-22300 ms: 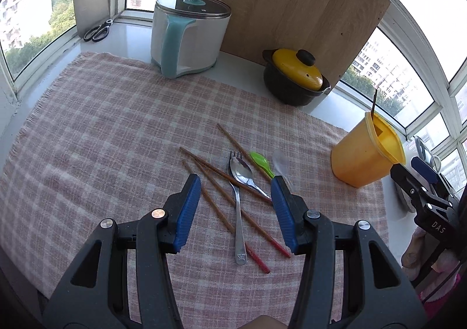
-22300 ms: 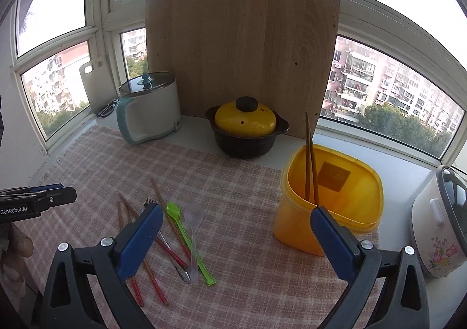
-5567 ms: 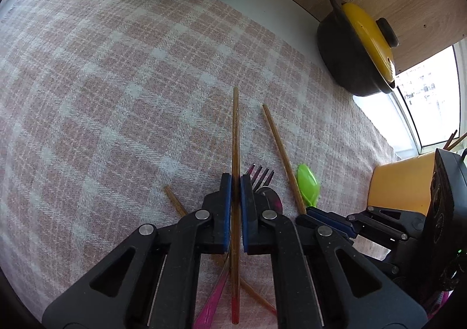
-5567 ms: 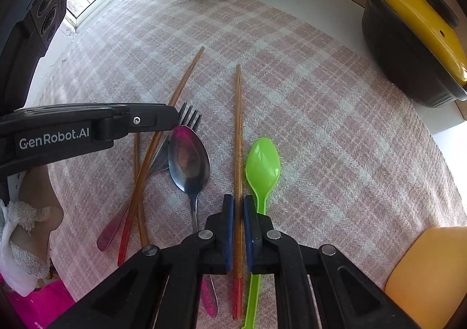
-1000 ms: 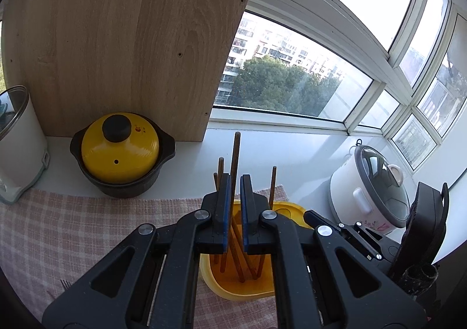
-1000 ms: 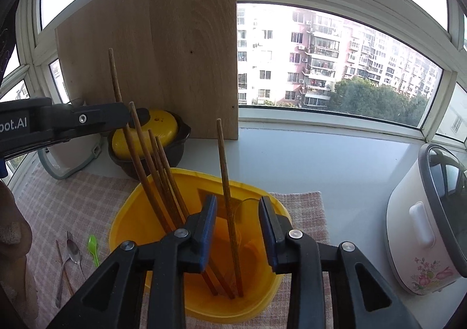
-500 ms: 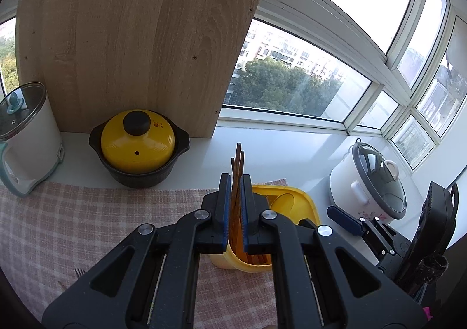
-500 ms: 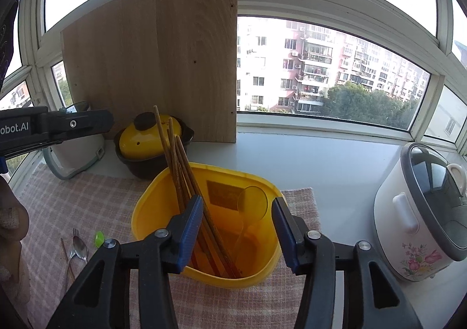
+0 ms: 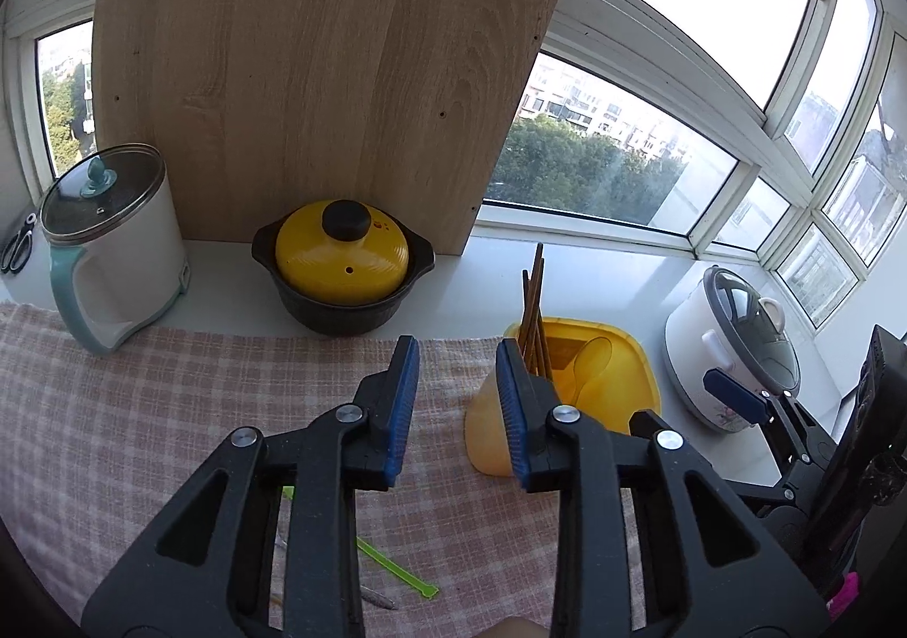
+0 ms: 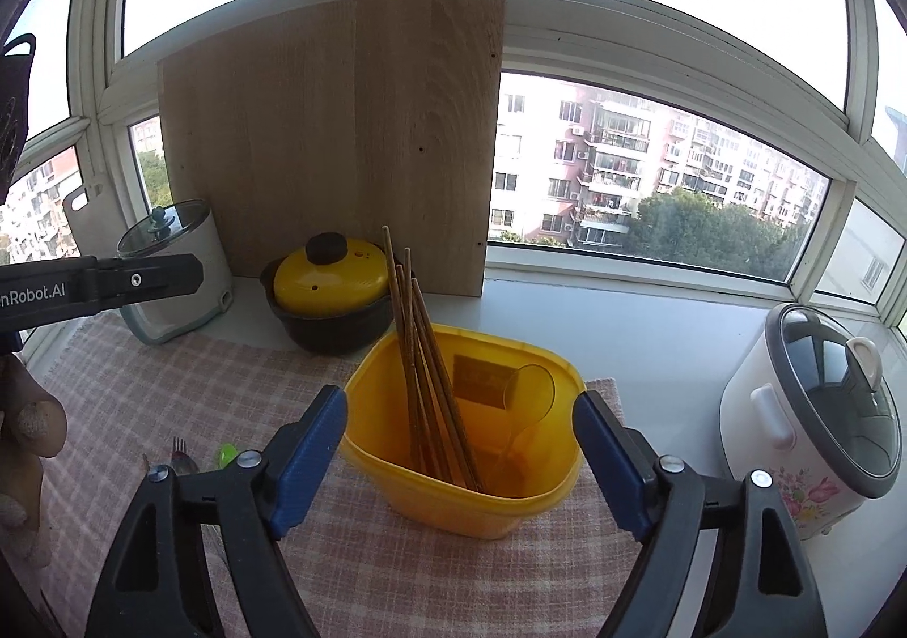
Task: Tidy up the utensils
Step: 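Move both open grippers back down to the fork and spoons on the cloth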
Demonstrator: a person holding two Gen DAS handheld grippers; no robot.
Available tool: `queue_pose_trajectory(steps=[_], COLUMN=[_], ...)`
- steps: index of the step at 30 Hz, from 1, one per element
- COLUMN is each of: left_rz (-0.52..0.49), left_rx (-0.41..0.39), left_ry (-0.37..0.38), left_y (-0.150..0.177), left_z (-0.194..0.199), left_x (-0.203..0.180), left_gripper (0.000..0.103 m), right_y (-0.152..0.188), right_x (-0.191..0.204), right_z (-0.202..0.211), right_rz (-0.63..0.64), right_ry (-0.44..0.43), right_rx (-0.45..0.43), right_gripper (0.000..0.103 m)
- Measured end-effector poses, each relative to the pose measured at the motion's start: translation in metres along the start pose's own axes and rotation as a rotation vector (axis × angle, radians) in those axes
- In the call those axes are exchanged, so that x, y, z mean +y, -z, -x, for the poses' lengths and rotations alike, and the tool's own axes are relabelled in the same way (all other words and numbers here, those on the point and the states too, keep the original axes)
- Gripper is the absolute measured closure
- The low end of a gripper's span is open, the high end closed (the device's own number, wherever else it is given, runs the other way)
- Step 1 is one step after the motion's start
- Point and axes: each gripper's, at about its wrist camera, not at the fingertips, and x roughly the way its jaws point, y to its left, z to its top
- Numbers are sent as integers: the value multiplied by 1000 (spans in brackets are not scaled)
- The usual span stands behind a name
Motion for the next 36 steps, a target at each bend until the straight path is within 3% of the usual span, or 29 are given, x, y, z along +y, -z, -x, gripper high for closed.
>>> queue_pose_trajectory(steps=[14,25,31,36], left_rz=[56,162,264,331], left_rx=[9,85,165,230], left_ry=[-74,-137,-163,-167], left_y=[26,74,110,141], left_z=[32,42,45,40], left_x=[47,102,137,153], left_gripper=[70,70,70,70], right_y=[4,17,32,39], right_x=[32,62,80,95], right_z=[7,8,-8,-31], right_rz=[45,152,273,328], right_ry=[-31,-118,-230,-319], right_rx=[-6,-24,65,191], right_gripper=[12,7,7,22])
